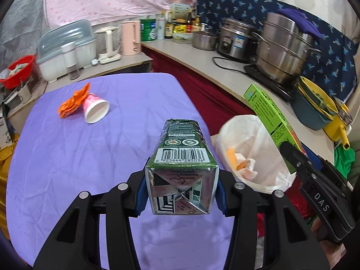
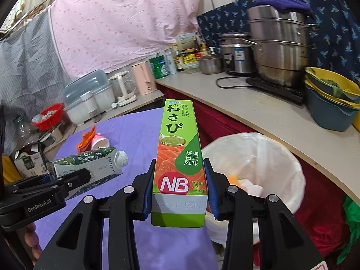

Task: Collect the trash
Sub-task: 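Carry the milk carton and wasabi box over the trash bin with both grippers, then open both grippers to drop the milk carton and wasabi box into the bin, then move both open grippers back toward the table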

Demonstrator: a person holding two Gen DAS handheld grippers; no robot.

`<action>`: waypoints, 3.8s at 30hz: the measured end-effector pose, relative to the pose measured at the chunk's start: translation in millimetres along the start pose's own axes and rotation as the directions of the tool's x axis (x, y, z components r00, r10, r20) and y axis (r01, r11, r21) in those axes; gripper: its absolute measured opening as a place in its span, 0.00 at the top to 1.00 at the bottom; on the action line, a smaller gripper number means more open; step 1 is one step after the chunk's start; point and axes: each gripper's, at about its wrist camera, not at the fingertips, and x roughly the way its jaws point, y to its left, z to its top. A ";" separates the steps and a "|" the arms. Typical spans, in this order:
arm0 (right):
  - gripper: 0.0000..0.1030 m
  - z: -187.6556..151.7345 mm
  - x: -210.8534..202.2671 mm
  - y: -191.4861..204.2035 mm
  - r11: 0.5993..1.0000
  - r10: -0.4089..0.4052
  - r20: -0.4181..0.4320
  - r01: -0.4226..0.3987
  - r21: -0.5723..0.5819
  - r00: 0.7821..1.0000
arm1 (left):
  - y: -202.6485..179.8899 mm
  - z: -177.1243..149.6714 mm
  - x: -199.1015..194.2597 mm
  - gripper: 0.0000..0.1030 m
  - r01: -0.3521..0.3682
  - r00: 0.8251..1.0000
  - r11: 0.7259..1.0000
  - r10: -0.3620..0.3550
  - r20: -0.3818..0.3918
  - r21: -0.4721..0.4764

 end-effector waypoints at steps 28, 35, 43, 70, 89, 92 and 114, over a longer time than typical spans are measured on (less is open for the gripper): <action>0.63 -37.9 -17.3 -95.3 0.983 -0.114 -0.059 0.122 0.140 0.992 | -108.7 -16.7 26.2 0.56 0.122 0.992 0.980 -0.114 -0.060 0.160; 0.63 -38.7 -11.8 -99.5 0.981 -0.111 -0.072 0.121 0.154 0.991 | -114.9 -16.2 32.3 0.56 0.121 0.992 0.978 -0.112 -0.067 0.170; 0.63 -41.4 0.2 -105.6 0.977 -0.112 -0.103 0.129 0.169 0.988 | -120.3 -14.5 46.4 0.56 0.116 0.991 0.978 -0.103 -0.086 0.170; 0.58 -37.3 10.2 -110.0 0.973 -0.120 -0.111 0.140 0.184 0.986 | -120.4 -4.6 64.5 0.54 0.071 0.995 0.985 -0.060 -0.074 0.159; 0.51 -28.1 1.1 -86.5 0.981 -0.123 -0.078 0.133 0.141 0.989 | -79.9 8.7 48.3 0.35 0.035 0.999 0.998 -0.033 -0.027 0.060; 0.51 -27.8 1.1 -80.4 0.983 -0.121 -0.077 0.130 0.132 0.990 | -73.3 9.6 46.3 0.35 0.030 0.999 0.998 -0.028 -0.023 0.050; 0.51 -14.9 17.1 -28.4 0.996 -0.071 -0.081 0.076 0.052 0.994 | -7.8 13.8 35.2 0.35 -0.024 1.000 0.999 0.024 0.002 -0.049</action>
